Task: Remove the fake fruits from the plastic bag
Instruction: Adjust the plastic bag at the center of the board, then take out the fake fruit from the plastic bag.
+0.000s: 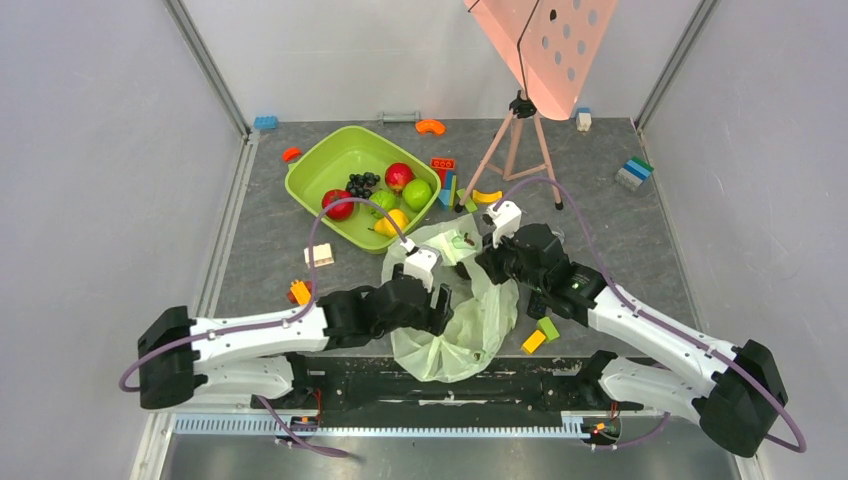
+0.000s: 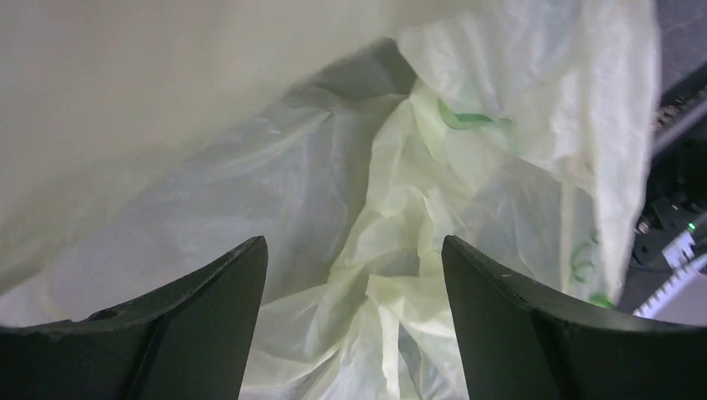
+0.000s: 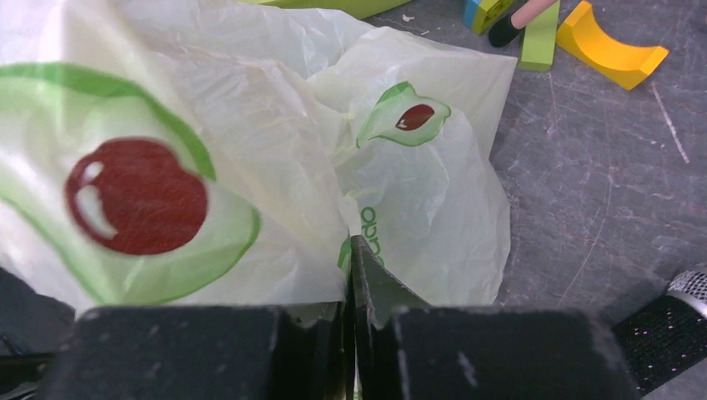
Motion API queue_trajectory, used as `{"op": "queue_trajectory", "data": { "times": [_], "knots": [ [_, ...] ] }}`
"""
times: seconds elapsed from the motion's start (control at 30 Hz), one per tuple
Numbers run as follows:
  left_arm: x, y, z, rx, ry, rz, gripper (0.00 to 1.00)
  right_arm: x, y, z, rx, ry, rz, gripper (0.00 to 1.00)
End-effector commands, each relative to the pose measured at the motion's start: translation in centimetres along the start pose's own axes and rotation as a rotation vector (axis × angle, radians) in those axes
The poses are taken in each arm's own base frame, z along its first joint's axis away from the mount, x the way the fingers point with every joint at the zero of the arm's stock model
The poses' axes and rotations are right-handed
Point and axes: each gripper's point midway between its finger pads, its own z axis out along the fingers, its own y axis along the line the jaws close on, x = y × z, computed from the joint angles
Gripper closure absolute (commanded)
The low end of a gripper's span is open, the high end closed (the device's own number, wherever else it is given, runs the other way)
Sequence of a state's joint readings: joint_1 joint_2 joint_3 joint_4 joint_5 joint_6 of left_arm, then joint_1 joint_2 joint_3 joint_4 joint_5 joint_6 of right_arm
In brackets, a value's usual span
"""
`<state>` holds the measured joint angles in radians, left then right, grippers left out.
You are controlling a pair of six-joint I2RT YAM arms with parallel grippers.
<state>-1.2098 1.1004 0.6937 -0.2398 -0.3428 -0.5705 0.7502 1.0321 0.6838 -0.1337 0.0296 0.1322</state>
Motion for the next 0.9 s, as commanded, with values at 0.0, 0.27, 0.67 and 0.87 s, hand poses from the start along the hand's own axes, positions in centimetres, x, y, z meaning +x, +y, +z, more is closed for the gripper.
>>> {"op": "queue_trajectory", "data": {
  "times": [0.0, 0.27, 0.67, 0.87],
  "knots": [
    [-3.7, -0.3, 1.8, -0.042, -0.114, -0.126, 0.17, -3.3, 0.2, -0.1, 0.009, -0.086, 0.032, 0.79],
    [-4.8, -0.3, 3.8, -0.056, -0.119, -0.118, 0.19, -8.1, 1.5, -3.2, -0.059, -0.229, 0.008, 0.23],
    [-4.2, 0.7, 5.2, -0.081, -0.102, -0.082, 0.29, -9.2, -4.5, -6.4, 0.284, -0.324, 0.190, 0.30],
    [-4.3, 1.0, 5.6, -0.103, -0.104, -0.045, 0.30, -7.0, -8.3, -4.8, 0.443, -0.230, 0.249, 0.34]
  ]
}}
